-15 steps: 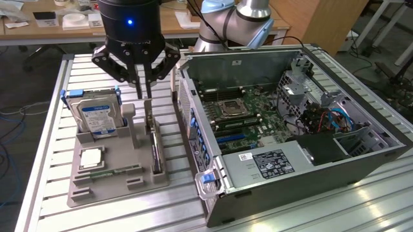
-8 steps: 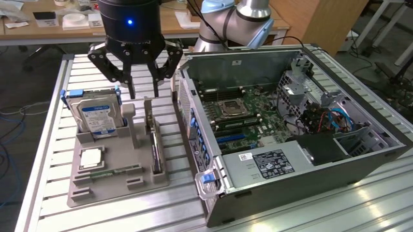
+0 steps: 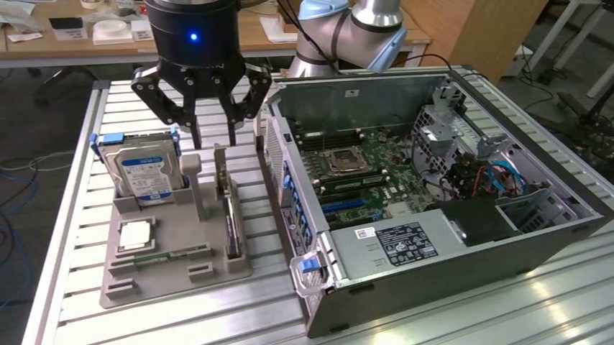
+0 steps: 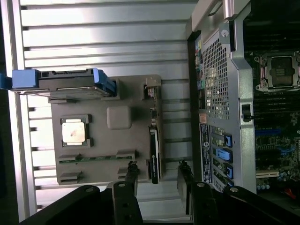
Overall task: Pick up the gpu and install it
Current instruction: 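Pick up the gpu and move the gpu toward the slot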
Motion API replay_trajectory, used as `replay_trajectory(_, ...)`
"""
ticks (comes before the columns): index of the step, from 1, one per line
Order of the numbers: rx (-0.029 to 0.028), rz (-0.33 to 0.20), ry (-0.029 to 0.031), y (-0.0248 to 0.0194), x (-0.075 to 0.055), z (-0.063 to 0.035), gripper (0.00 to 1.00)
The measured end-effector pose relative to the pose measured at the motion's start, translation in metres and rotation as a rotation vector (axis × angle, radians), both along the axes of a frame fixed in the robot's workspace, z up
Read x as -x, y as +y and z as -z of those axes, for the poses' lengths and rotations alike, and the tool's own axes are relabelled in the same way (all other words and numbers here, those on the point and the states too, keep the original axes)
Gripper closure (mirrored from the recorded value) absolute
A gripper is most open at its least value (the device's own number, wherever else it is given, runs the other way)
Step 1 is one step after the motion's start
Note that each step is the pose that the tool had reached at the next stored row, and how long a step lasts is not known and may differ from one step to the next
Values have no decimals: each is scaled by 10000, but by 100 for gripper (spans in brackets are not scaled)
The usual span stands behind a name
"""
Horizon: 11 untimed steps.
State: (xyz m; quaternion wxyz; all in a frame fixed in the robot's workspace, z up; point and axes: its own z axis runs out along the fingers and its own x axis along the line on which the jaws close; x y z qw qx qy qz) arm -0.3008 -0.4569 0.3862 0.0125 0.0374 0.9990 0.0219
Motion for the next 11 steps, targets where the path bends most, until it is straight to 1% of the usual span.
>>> replay_trajectory(6,-2,1,-1,0,0,7,53)
replay_trajectory(9,1,1,0,0,0,52,53)
replay_trajectory(11,0,0,0,0,0,52,53)
